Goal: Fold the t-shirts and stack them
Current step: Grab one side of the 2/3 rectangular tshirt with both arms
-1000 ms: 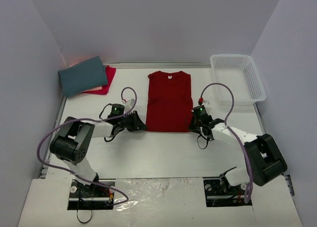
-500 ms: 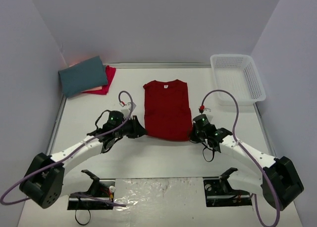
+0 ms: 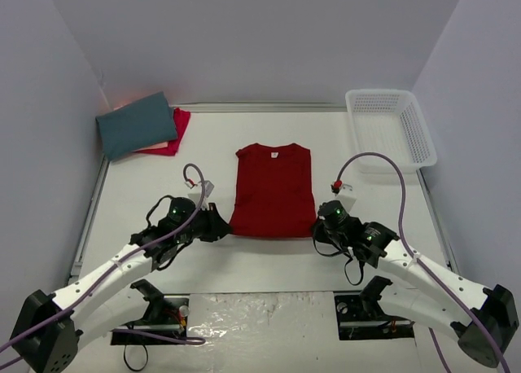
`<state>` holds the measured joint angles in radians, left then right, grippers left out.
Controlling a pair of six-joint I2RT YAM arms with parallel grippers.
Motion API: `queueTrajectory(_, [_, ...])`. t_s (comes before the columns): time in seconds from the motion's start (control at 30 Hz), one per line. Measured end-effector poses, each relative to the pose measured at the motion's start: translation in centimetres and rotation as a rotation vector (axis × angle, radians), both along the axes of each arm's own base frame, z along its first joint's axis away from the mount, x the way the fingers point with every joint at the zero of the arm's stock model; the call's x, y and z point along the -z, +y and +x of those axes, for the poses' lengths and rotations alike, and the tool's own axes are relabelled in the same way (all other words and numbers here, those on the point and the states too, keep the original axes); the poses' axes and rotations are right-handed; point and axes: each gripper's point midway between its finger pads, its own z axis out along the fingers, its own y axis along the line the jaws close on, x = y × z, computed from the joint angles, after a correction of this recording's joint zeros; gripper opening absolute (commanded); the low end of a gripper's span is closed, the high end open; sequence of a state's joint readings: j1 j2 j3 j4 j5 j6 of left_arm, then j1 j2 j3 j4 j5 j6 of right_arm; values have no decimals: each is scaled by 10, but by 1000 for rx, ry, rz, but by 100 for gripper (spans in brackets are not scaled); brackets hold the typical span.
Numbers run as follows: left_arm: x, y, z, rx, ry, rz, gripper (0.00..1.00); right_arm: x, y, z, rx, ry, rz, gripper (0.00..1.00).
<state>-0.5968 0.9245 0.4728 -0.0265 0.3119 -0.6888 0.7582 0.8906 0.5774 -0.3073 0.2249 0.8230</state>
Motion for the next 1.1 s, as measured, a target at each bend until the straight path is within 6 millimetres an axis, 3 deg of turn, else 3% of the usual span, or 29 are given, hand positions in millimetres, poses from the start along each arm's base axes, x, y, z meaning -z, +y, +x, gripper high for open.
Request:
queueTrajectory(0.23, [-14, 11, -12, -22, -33, 6, 2, -5, 4, -10, -5, 11, -1, 0])
queueTrajectory(0.53, [-22, 21, -21, -39, -34, 31, 2, -31, 19, -23, -33, -28, 1, 0])
queueTrajectory(0.73, [-40, 24, -28, -40, -68, 27, 2, -43, 27, -35, -48, -49, -10, 0])
queueTrajectory(0.93, [-56, 30, -35, -50, -102, 26, 2, -51, 36, -46, -60, -54, -45, 0])
queueTrajectory(1.1, [-57, 35, -36, -63, -97, 48, 2, -53, 42, -49, -58, -64, -69, 0])
